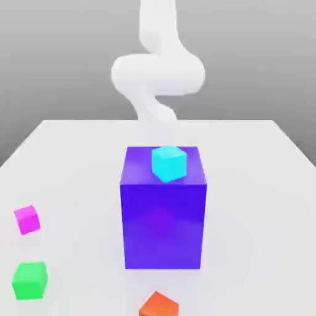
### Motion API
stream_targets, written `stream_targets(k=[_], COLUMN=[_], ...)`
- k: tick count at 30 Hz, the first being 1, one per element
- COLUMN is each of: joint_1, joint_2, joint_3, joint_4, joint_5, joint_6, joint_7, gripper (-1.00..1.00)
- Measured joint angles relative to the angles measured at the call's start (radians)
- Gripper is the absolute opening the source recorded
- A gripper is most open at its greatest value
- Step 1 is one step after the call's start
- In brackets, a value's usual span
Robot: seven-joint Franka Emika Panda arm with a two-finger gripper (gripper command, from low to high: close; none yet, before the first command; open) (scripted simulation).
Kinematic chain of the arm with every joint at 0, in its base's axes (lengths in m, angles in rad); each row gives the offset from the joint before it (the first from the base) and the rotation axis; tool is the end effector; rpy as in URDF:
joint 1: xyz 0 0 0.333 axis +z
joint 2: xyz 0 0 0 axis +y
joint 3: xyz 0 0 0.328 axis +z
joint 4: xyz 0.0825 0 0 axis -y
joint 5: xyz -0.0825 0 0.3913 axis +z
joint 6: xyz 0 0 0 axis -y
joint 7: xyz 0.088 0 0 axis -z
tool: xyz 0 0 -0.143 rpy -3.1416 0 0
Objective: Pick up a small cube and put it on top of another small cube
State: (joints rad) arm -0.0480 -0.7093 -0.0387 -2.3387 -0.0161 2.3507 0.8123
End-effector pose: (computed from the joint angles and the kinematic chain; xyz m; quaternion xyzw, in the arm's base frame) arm 0.4032 -0.0398 0.6455 -0.8442 0.4037 -0.3276 0.1309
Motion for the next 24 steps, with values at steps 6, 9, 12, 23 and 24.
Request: stream_targets(k=[6,9,12,23,24], joint_1=[-0.115,-0.168,-0.220,-0.456,-0.478], joint_2=[0.220,0.326,0.434,0.851,0.889], joint_3=[-0.111,-0.173,-0.237,-0.363,-0.336], joint_4=[-0.095,-0.141,-0.187,-0.339,-0.335], joint_5=[-0.028,-0.032,-0.025,0.201,0.242], joint_6=[0.124,0.184,0.245,0.467,0.492], joint_7=[0.021,0.025,0.020,-0.140,-0.171], gripper=[0.00,0.00,0.00,0.00,0.00])
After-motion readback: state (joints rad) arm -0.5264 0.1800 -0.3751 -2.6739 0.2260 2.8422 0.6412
